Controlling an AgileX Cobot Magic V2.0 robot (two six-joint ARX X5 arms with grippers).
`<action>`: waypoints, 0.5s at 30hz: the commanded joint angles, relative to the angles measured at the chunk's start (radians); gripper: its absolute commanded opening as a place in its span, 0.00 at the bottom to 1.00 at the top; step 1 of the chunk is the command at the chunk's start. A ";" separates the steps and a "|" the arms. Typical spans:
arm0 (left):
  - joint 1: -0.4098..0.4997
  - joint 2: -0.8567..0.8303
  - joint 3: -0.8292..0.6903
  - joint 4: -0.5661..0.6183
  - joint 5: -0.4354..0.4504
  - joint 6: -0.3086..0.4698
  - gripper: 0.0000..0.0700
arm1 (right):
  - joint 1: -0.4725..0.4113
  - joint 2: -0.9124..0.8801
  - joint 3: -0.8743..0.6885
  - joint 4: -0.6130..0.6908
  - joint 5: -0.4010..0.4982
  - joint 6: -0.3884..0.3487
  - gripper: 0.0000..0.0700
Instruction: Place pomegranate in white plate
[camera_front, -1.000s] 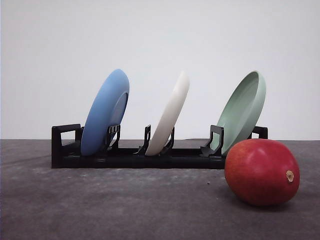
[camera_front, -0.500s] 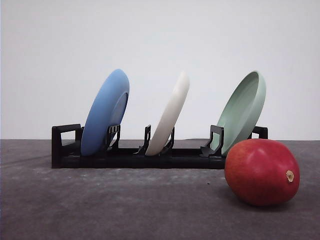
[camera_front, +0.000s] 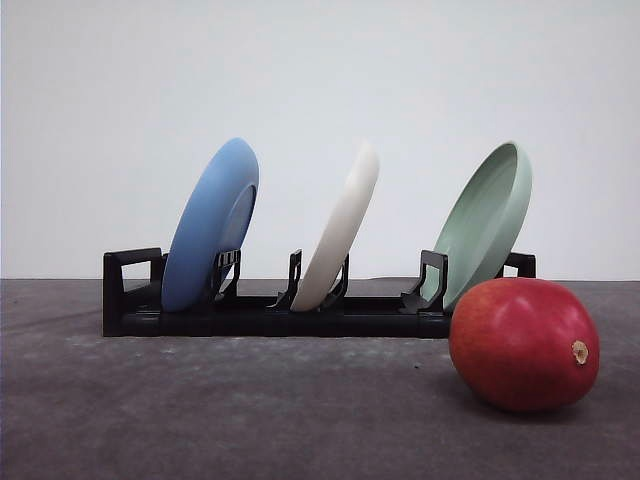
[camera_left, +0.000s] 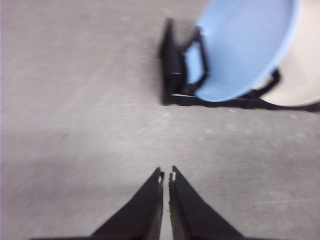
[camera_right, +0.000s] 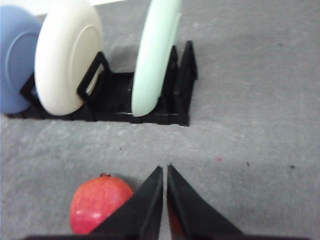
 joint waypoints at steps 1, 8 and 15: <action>-0.030 0.015 0.018 0.043 0.004 0.030 0.00 | 0.033 0.003 0.018 0.019 0.015 -0.041 0.01; -0.172 0.097 0.041 0.107 0.007 0.174 0.00 | 0.148 0.003 0.018 0.020 0.031 -0.070 0.01; -0.227 0.143 0.065 0.134 0.007 0.181 0.07 | 0.161 0.003 0.018 0.020 0.031 -0.070 0.02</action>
